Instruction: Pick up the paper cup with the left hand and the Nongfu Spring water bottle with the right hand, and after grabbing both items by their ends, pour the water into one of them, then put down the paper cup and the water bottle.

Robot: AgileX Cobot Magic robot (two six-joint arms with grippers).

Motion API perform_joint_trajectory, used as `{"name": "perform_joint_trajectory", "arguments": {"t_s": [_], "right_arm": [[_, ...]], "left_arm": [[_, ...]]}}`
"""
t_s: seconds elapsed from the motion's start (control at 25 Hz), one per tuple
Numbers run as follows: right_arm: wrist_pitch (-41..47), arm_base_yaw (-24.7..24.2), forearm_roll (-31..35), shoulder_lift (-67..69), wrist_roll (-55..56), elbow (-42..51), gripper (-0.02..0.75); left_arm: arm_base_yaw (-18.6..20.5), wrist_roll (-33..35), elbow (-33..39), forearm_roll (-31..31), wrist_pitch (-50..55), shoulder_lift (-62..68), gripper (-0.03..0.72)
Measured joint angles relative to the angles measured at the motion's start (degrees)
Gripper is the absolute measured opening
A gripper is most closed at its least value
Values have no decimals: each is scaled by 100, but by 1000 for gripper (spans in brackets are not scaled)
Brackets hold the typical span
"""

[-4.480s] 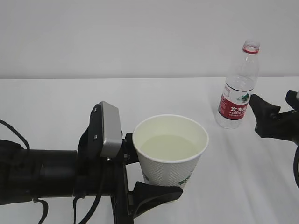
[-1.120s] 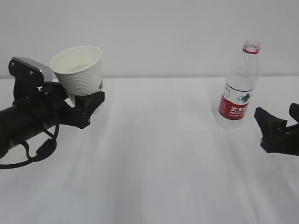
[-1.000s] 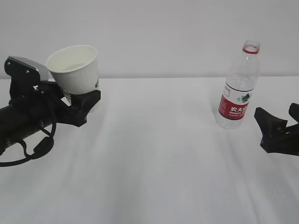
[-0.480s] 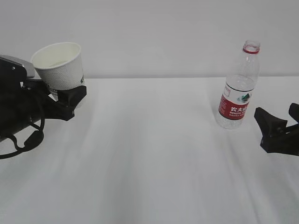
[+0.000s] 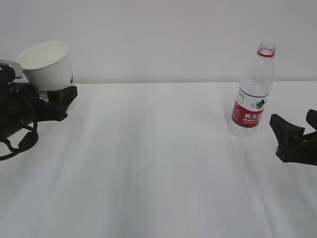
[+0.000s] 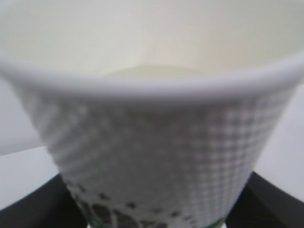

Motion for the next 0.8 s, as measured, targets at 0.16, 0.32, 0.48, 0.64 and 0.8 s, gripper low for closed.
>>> {"name": "perform_joint_trajectory", "arguments": {"t_s": [0.16, 0.32, 0.48, 0.64, 0.8], "right_arm": [[0, 0, 0, 0, 0, 0, 593], [0, 0, 0, 0, 0, 0, 593], [0, 0, 0, 0, 0, 0, 593], [0, 0, 0, 0, 0, 0, 593], [0, 0, 0, 0, 0, 0, 593]], "left_arm": [[75, 0, 0, -234, 0, 0, 547], [117, 9, 0, -406, 0, 0, 547], [117, 102, 0, -625, 0, 0, 547], [117, 228, 0, -734, 0, 0, 547], [117, 325, 0, -769, -27, 36, 547]]}}
